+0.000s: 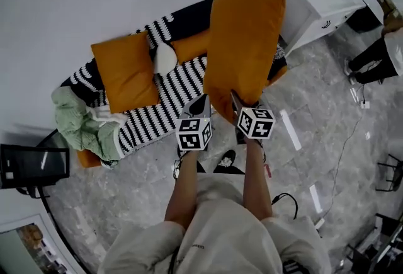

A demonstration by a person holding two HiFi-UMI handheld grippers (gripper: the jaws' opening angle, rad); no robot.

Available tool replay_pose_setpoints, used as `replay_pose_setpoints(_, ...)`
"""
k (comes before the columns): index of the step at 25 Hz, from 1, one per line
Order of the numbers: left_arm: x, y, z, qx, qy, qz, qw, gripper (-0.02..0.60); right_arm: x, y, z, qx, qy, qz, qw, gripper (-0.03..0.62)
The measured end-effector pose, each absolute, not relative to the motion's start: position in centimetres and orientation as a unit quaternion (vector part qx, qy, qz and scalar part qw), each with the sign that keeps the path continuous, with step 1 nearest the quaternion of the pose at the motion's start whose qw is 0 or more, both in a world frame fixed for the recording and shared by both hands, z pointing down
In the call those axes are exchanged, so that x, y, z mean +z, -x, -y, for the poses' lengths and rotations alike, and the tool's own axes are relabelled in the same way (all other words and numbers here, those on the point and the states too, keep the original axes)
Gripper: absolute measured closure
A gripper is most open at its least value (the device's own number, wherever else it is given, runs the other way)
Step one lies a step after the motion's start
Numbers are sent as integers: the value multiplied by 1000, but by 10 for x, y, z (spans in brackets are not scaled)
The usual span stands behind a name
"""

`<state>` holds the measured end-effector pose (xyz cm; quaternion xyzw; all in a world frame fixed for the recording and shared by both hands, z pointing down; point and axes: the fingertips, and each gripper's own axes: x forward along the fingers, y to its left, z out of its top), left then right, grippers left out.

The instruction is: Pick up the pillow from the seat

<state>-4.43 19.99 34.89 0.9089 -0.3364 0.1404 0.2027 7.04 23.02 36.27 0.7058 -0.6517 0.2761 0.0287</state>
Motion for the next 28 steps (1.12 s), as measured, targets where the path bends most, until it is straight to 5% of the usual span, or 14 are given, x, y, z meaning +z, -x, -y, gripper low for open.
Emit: replay_pose_setpoints(28,323,206,-169,168,-949,215,158,573,370,114,-237,296,-764,574,5,385)
